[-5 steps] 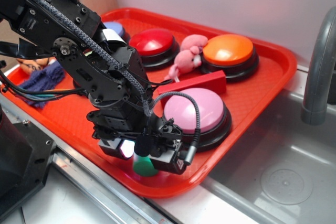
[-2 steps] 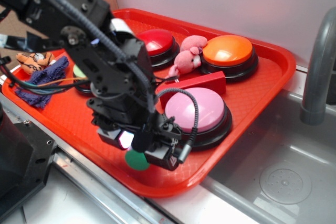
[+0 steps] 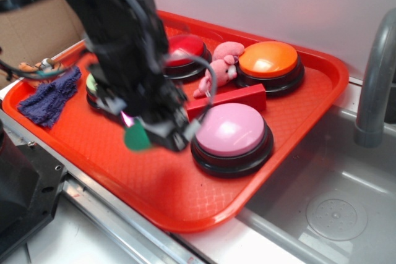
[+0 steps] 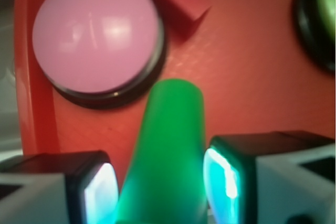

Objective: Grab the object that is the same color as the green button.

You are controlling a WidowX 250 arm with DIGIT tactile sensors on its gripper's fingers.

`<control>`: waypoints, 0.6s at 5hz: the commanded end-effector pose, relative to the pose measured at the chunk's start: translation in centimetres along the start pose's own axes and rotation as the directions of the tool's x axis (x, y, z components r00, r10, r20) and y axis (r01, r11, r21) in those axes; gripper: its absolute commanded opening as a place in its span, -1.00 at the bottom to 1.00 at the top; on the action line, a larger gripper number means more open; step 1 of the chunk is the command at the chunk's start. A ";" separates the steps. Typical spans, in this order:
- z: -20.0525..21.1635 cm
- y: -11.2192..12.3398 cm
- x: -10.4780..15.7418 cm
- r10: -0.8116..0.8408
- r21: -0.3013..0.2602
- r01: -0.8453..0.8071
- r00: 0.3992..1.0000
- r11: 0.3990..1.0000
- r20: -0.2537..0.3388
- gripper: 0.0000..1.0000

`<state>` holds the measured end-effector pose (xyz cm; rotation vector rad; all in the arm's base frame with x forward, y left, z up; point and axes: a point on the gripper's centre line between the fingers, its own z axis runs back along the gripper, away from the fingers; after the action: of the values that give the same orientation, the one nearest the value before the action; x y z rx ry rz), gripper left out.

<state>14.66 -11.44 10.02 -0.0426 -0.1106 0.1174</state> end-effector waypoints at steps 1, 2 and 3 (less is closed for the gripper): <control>6.1 3.1 2.2 -0.106 -0.067 0.109 0.993 0.992 0.042 -1.00; 7.6 5.3 2.5 -0.140 -0.083 0.142 0.990 0.986 0.032 -1.00; 8.0 6.7 2.5 -0.152 -0.121 0.158 0.987 0.980 0.059 -1.00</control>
<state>14.36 -4.25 17.10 -0.1539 -0.1403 -0.0365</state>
